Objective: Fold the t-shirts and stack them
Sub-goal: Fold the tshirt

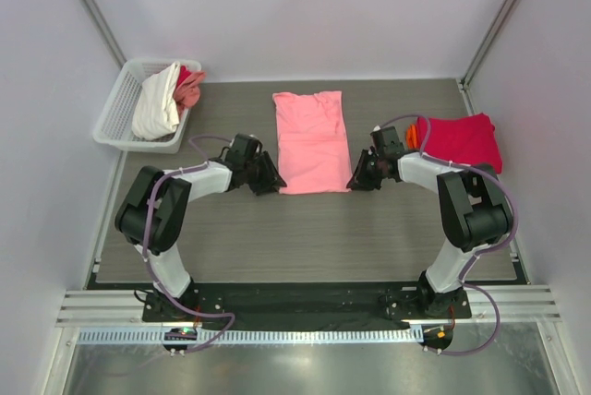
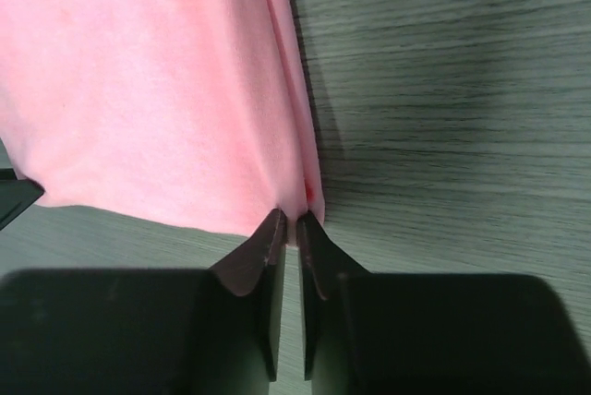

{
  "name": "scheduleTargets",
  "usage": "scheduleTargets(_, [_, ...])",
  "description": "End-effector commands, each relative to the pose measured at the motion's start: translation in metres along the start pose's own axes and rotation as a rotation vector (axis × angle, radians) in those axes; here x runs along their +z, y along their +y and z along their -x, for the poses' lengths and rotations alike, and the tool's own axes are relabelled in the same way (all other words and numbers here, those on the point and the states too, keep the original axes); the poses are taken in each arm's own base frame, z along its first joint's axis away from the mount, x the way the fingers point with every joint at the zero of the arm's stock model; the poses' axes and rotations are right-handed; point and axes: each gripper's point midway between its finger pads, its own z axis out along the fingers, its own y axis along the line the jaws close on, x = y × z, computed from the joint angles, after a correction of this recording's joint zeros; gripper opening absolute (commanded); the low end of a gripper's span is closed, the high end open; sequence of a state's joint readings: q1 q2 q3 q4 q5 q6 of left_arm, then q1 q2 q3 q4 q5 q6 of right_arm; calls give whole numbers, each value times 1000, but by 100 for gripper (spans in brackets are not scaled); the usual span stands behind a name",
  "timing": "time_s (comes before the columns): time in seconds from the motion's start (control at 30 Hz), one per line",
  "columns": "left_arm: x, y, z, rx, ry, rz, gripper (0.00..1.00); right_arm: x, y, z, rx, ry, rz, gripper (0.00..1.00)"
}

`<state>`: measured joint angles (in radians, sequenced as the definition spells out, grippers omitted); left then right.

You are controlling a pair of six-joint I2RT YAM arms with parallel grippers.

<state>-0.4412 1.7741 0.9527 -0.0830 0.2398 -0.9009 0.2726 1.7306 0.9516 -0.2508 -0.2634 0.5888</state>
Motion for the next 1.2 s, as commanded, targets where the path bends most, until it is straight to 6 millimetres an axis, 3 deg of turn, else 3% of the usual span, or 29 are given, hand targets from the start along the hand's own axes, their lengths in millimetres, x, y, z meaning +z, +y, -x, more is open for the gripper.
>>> scheduleTargets(0.0, [8, 4, -11, 1, 29, 10, 39, 2, 7, 5, -6, -15, 36, 14])
scheduleTargets(0.27, [9, 15, -26, -13, 30, 31, 36, 0, 10, 6, -10, -20, 45, 2])
scheduleTargets(0.37, [14, 17, -27, -15, 37, 34, 24, -1, 11, 6, -8, -21, 53, 1])
scheduleTargets(0.4, [15, 18, -27, -14, 37, 37, 12, -2, 11, 5, -9, -20, 52, 1])
scheduleTargets(0.47, [14, 17, -28, -13, 41, 31, 0, -6, 13, 5, -12, -25, 62, 1])
scheduleTargets(0.63, [3, 18, -36, -1, 52, 15, 0, -21, 14, -5, -16, -32, 83, 1])
scheduleTargets(0.87, [-25, 11, -59, 30, 62, -28, 0, -53, 15, -31, -25, -44, 121, 1])
scheduleTargets(1.17, [-90, -12, -95, 61, 46, -141, 0, -118, 18, -63, -52, -107, 184, 1])
